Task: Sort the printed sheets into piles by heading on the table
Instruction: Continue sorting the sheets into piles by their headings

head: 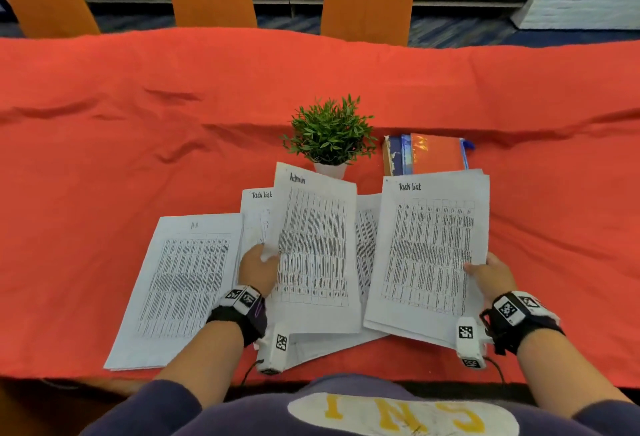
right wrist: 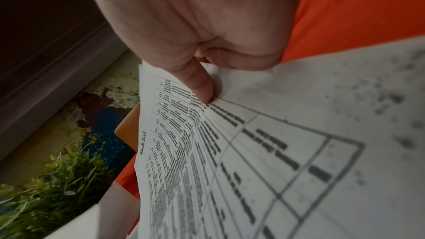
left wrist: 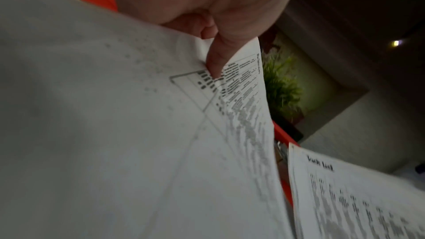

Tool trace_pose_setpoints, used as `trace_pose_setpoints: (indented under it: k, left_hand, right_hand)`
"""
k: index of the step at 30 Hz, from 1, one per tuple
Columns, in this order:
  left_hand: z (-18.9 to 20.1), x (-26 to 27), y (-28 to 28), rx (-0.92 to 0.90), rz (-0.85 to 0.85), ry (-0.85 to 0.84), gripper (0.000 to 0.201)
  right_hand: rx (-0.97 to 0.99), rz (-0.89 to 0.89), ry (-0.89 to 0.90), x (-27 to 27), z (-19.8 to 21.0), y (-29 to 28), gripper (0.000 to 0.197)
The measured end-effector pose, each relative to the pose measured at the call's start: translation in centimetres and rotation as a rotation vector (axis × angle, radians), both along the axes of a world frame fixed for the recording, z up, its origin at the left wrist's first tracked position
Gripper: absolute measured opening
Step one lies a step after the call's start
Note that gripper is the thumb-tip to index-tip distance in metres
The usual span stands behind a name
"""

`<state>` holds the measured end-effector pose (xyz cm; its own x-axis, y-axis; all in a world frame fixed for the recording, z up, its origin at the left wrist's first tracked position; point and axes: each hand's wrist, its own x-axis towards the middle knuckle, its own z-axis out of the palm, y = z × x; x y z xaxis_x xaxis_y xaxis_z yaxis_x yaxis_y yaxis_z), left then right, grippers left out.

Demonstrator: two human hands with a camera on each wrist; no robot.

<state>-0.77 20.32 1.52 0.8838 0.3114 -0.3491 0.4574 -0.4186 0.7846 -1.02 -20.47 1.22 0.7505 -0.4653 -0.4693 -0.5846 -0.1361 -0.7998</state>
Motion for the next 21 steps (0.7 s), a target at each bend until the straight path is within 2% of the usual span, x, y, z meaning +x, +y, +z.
trace_pose_setpoints:
  k: [1,2,5,9,11,14,17,21]
  left_hand:
    - [0.3,0.2,0.4,0.004,-0.001,0.0,0.035]
    - [1.0,0.2,0.5,0.001,-0.014,-0.013,0.038]
    - [2.1,0.0,-0.8,-0.071,-0.016,-0.028,0.02]
    - [1.3,-0.2,-5.0,-0.186,-0.033,-0.006,0.022]
    - [1.0,-0.3,-7.1,-0.229,-0.041,0.017,0.02]
    - [0.9,-0.3,-10.0,-0.219,-0.063,0.033,0.026]
    - [0.3,0.0,-11.4,-0.172,-0.068,0.058,0.03]
    - [-0.2,0.4,-12.3,-0.186,-0.051,0.053,0.043]
  right_hand:
    - [0.007,-0.002,0.005,0.2,0.2,-0.2,0.032]
    - [0.018,0.006,0.014,0.6,0.3,-0.2,0.031]
    - [0.096,0.058,0.017,1.6,1.1,0.9,0.032]
    - [0.21,0.171,0.005,3.4,-1.3,1.7,0.035]
    - [0.289,0.167,-0.025,3.7,-1.8,2.5,0.036]
    - [0.31,0.242,-0.046,2.7,1.4,5.0,0.048]
    - [0.415,0.28,-0.034,2.3,1.7,5.0,0.031]
    - [0.326,0.254,-0.012,2.2,1.3,3.5,0.035]
